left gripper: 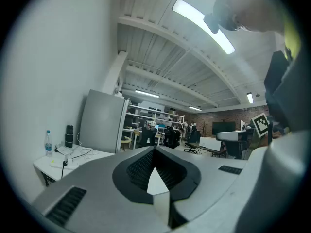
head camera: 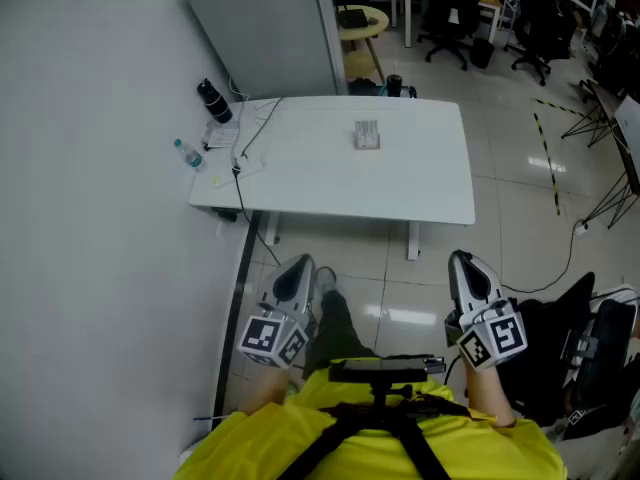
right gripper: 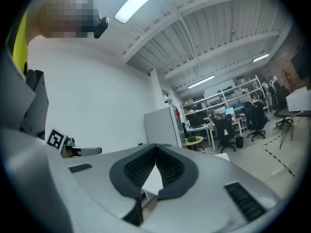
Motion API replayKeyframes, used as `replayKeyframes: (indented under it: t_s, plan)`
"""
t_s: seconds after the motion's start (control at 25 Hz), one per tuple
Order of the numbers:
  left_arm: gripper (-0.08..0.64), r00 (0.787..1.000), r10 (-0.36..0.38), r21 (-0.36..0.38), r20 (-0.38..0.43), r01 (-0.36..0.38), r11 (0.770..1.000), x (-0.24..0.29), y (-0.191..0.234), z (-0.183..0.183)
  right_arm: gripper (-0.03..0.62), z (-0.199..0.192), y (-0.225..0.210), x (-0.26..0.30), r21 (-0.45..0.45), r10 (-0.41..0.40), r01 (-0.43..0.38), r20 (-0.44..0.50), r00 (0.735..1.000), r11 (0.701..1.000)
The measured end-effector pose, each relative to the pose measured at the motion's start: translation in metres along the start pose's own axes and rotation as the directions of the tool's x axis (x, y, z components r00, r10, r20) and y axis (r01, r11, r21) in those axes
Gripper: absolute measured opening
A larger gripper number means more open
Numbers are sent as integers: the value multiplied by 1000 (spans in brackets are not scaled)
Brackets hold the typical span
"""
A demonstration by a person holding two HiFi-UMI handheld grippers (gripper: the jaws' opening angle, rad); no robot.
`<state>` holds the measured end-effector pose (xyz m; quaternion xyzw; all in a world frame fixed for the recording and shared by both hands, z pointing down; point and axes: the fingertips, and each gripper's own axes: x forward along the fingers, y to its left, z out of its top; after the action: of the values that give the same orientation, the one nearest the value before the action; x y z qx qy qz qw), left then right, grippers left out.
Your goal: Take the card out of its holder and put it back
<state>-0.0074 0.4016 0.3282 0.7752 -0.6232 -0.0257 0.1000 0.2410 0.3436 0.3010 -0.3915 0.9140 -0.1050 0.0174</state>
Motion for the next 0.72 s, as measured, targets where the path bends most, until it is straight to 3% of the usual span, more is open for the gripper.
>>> replayKeyframes:
  t_s: [0.2, 0.48, 0.72]
  plan:
    - [2, 1000, -14, -8, 0, 14, 1000, 75, 88, 6, 6, -2, -18, 109, -1, -29, 29, 20, 999, 1000]
    - [2, 998, -44, 13, 38, 43, 999, 203, 219, 76, 6, 30, -38, 285, -19, -58, 58, 15, 998, 998]
    - [3, 996, -81, 53, 25, 80, 995, 271, 297, 116, 6, 67, -50, 385, -30, -111, 112, 45, 993, 993]
